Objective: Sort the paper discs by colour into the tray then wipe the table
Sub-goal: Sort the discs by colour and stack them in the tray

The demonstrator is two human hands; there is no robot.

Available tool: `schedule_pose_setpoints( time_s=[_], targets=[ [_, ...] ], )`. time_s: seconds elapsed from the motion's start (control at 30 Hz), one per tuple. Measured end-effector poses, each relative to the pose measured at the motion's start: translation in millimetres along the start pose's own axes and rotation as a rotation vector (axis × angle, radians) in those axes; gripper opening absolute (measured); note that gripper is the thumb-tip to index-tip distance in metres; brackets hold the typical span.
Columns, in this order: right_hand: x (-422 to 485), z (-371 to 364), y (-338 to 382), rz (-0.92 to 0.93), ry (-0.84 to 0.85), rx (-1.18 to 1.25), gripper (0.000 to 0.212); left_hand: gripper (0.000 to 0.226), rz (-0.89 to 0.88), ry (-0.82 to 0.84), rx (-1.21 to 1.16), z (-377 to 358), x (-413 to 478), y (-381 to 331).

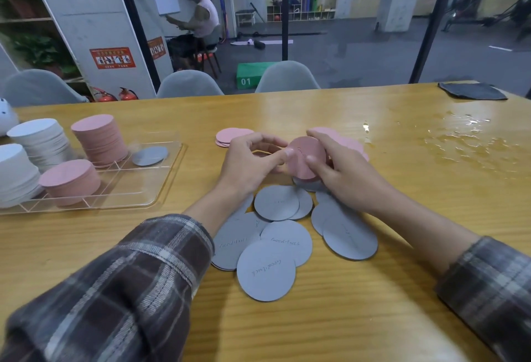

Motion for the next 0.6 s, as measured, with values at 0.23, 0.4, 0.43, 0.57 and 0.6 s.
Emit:
schedule_pose_setpoints(
  time_s=[0.23,0.4,0.43,0.57,0.6],
  targets=[
    [6,5,-10,0.004,-0.069,-0.053,0.053,0.008,-0.052,-0.112,0.660,53,14,9],
    [10,2,-14,0.027,-0.091,-0.068,0.053,0.036,0.098,-0.100,0.840,80,30,40],
    [10,2,-14,0.033,-0.094,-0.075,0.052,0.041,0.119,-0.080,0.845,81,33,43],
    [11,1,-14,0.050,-0.104,-0.098,0.053,0.059,0.249,0.054,0.895,84,48,58],
    [11,1,-14,0.051,-0.104,-0.100,0.053,0.059,0.262,0.081,0.911,84,49,59]
  ],
)
Point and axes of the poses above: each hand's wrist, its own x-axis towards the middle knuckle, its own z-axis out of the back of the hand, y = z × x, the point moved 5 cm from there along x, towards the middle knuckle, and after that the axes turned 14 degrees about y, right-handed, at the moved point
